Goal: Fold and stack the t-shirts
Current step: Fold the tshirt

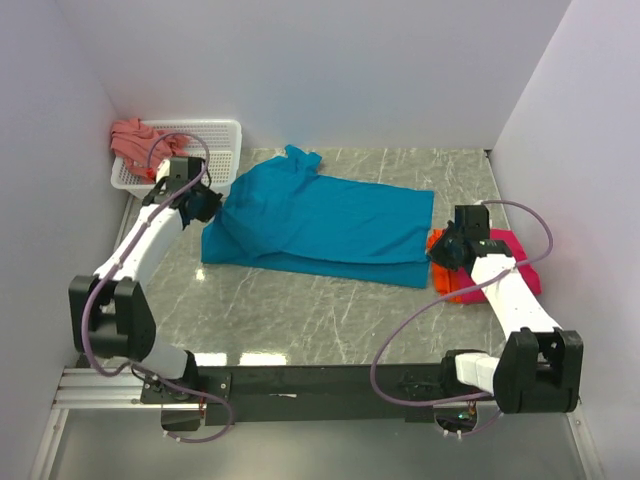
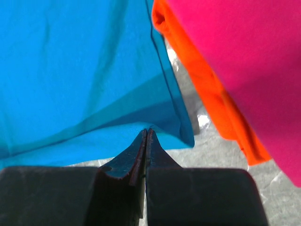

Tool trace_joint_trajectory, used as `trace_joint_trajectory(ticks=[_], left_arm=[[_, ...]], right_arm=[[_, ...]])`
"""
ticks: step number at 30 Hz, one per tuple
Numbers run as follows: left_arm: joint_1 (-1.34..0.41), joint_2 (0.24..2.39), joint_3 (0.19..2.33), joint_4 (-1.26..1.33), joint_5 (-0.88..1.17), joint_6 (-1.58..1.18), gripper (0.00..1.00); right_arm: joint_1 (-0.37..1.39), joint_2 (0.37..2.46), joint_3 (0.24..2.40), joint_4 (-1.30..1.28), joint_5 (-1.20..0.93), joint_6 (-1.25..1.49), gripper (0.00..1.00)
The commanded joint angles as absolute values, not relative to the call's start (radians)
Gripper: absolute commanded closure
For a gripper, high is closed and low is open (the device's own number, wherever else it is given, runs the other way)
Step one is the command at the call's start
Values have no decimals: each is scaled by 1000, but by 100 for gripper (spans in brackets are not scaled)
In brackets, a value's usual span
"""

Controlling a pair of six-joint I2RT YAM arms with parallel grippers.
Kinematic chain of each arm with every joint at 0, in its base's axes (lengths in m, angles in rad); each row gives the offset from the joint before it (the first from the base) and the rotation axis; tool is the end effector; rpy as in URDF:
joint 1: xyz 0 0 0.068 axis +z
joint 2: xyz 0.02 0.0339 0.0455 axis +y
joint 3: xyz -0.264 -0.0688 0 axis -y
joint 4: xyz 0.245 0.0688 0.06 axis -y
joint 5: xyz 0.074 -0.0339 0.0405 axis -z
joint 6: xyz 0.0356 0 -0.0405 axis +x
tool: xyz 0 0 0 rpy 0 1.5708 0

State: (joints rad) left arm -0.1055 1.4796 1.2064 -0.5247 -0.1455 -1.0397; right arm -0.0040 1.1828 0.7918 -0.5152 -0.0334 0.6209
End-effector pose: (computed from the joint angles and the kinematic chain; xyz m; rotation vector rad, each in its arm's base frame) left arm 0.3231 -0.0290 0.2899 -1.1396 2.1022 -0.3806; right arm 0.2371 0.0002 0.2337 0.7552 2.3848 0.3019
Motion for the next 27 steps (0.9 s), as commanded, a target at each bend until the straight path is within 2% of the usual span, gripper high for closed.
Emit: trace_joint_trajectory(ticks=[1,13,18,19,20,22,23,25,26,27], left_arm=[[-117,1541,1284,-477,-176,-1000,100],[-163,1801,1479,-382,-241,-913,100],[-181,1920,1623,-459,-268,-887,99],[-186,1928,1637,-459,-271,-878,95],[-195,1940,1658,-462,-275,-868,76],[-209,1944,1678,-463,-275,-838,48],[-225,1942,1693,-466,-279,-831,30],[-242,1930,1698,-469,-281,-802,19],[-256,1915,1697,-474,-282,-798,7],[-262,1905,1694,-486,-279,-793,3]], right_arm=[[-26,1218,856,-447,-2,624,100],[-34,1393,934,-376,28,626,100],[-37,1451,985,-383,67,617,98],[-35,1457,991,-385,75,614,93],[-37,1462,1003,-387,74,611,88],[-35,1470,1012,-393,63,598,75],[-37,1470,1014,-396,55,594,64],[-35,1456,1011,-393,48,580,57],[-35,1447,997,-385,23,577,54],[-34,1427,988,-379,11,566,50]])
